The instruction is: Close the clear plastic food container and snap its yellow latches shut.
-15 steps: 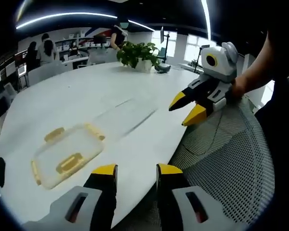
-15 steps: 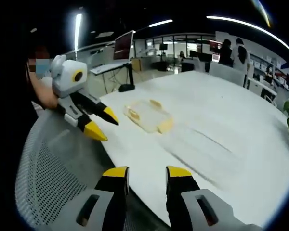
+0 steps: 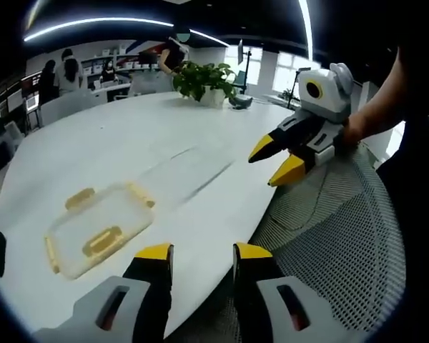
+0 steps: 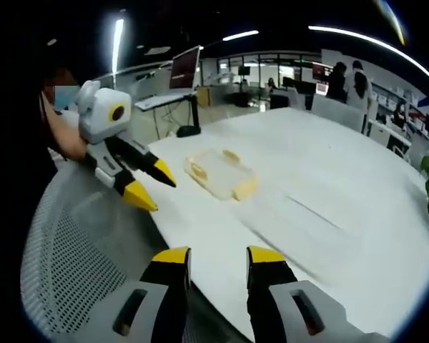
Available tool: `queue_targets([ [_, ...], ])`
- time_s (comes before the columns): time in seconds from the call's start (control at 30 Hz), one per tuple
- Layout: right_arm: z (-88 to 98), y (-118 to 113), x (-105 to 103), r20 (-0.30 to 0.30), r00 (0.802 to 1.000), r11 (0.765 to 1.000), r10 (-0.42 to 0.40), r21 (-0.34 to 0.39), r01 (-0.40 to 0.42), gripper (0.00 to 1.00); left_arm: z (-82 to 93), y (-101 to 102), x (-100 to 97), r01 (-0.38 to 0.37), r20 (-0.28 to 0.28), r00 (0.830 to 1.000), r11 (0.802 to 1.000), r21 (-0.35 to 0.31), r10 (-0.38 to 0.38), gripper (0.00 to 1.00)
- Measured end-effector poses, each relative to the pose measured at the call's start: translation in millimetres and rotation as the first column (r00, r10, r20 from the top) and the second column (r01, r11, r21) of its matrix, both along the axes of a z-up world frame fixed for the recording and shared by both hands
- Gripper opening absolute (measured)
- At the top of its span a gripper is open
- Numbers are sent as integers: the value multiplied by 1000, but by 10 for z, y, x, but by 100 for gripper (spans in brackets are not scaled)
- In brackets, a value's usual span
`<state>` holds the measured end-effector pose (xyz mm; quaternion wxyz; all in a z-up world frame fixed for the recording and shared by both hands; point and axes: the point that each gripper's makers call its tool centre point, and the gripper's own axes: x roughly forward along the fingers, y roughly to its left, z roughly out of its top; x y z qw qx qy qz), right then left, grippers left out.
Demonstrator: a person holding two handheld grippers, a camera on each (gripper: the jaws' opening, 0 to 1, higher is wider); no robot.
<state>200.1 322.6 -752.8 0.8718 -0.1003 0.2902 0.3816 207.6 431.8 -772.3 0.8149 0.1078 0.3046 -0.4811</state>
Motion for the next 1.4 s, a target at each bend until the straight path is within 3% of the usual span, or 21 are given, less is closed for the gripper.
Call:
queue_targets([
  [0.1, 139, -15, 74, 11, 999, 998, -41, 55, 40, 29, 62, 2, 45, -13, 14, 1000, 1000, -20, 13, 33],
  [0.23, 156, 29, 45, 24, 999, 999, -27, 37, 26, 30, 107, 14, 66, -27, 27, 999, 999, -25, 27, 32],
  [0.37, 267, 157, 48, 40, 999, 995, -26, 102, 22, 33, 155, 24, 118, -34, 36, 999, 999, -38, 36, 33],
  [0.57, 230, 138, 74, 19, 999, 993, -36, 111, 34, 33, 233, 26, 140, -49, 32, 998, 994, -96, 52, 33],
  [0.83, 301, 170, 127, 18, 999, 988, -45, 145, 42, 37, 241, 52, 177, -56, 32, 998, 993, -101, 59, 33],
  [0.93, 379, 220, 182, 5, 997, 978, -73, 194, 71, 38, 243, 85, 188, -62, 31, 997, 992, -106, 65, 33],
  [1.03, 482, 294, 243, 31, 997, 976, -69, 211, 61, 39, 240, 118, 197, -62, 32, 997, 993, -102, 66, 34],
  [1.4, 533, 524, 333, 59, 998, 984, 5, 179, -16, 40, 342, 201, 270, -63, 29, 997, 990, -127, 68, 37],
])
